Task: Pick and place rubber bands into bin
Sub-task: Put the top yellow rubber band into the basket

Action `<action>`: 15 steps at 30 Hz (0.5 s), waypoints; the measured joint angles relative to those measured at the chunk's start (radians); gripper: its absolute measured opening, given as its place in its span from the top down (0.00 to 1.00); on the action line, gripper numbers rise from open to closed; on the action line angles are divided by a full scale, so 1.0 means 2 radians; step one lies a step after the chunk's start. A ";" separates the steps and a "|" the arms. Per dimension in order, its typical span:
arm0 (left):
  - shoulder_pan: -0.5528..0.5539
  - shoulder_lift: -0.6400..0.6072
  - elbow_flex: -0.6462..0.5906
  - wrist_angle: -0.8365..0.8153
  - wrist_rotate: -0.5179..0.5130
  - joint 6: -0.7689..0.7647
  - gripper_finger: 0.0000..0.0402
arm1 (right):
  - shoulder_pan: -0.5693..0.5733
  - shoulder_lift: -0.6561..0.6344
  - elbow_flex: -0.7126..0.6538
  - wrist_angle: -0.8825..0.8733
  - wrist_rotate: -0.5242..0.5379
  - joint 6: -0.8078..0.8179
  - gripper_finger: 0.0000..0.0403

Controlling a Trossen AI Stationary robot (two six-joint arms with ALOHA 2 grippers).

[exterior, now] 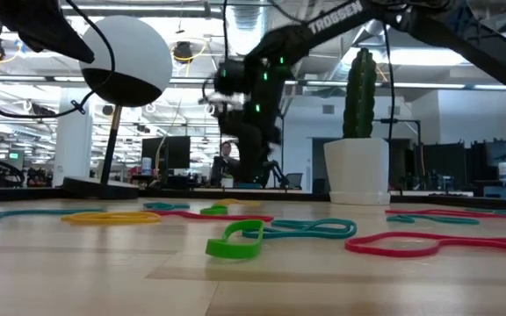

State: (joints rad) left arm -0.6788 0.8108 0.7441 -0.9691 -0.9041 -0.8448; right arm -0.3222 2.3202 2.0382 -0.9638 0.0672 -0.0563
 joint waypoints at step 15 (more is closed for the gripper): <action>0.009 0.008 0.000 0.040 0.002 -0.043 0.84 | -0.001 -0.005 0.082 -0.060 -0.136 -0.023 0.73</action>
State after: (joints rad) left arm -0.6609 0.8259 0.7441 -0.8884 -0.9007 -0.9299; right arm -0.3235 2.3093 2.2024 -1.0844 -0.2050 -0.1023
